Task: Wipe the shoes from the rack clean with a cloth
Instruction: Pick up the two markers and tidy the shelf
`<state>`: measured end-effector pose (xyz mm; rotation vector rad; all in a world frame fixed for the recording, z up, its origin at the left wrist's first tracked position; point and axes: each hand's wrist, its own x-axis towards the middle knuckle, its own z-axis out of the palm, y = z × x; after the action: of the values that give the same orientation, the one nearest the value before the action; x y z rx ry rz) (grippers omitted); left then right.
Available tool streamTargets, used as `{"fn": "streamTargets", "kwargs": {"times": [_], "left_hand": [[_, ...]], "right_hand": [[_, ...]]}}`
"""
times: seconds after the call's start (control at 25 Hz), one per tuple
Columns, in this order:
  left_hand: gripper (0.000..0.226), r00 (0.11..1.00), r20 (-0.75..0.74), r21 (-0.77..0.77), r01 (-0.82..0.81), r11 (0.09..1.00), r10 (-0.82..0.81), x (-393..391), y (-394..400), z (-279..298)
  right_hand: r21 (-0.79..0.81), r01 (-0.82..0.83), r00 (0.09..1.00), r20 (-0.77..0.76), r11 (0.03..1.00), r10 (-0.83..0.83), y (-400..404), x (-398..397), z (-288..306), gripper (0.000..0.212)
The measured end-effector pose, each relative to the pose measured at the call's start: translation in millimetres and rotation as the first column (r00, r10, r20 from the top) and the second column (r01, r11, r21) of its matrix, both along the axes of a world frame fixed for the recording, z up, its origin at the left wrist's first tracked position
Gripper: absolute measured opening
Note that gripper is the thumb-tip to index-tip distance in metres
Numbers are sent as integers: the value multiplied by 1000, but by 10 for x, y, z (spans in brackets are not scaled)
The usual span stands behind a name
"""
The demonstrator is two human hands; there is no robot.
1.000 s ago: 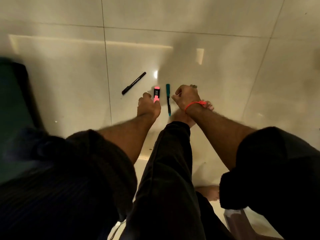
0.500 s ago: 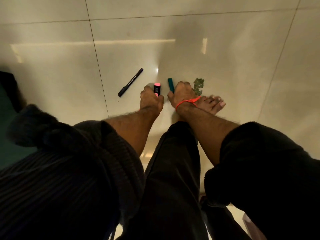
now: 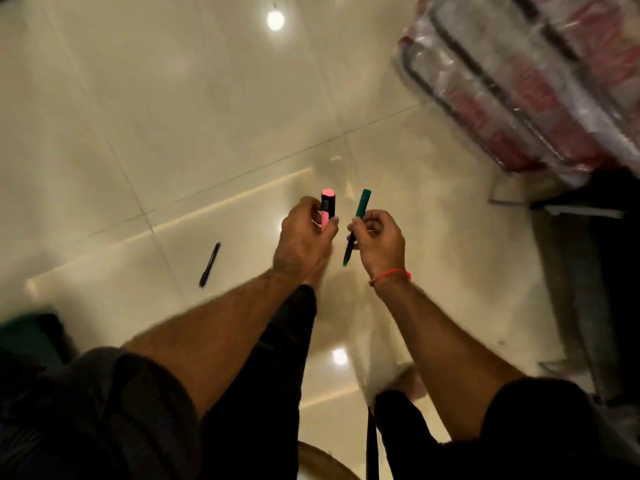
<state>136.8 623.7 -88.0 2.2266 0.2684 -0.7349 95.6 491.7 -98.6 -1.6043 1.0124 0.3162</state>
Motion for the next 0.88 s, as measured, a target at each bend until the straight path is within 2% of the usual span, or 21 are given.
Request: {"fn": "streamTargets", "kwargs": {"times": [0.16, 0.24, 0.44, 0.6, 0.68, 0.8, 0.88], "left_hand": [[26, 956, 124, -125, 280, 952, -265, -178, -1222, 886], [27, 915, 181, -157, 389, 908, -361, -407, -1704, 1182], [28, 749, 304, -272, 660, 700, -588, -1476, -2976, 2002], [33, 641, 331, -336, 766, 548, -692, -2376, -3665, 2578], [45, 546, 341, -362, 828, 429, -765, -2857, -3965, 2911], [66, 350, 402, -358, 910, 206, -846, -3554, -4395, 3369], [65, 245, 449, -346, 934, 85, -859, -3994, -4664, 3596]], "right_hand": [[-35, 331, 939, 113, 943, -326, -1067, -527, 1020, 8], [-79, 423, 901, 149, 903, -409, -1474, -903, 1380, 13], [-202, 656, 751, 268, 727, -603, -2441, -2259, 2210, 9], [-237, 813, 582, 376, 532, -721, -2866, -3264, 2831, 6], [-277, 861, 508, 439, 426, -741, -3028, -3793, 3155, 9], [-364, 889, 441, 524, 277, -729, -3289, -4567, 3632, 11], [-382, 907, 379, 563, 175, -734, -3474, -5052, 3874, 12]]}}
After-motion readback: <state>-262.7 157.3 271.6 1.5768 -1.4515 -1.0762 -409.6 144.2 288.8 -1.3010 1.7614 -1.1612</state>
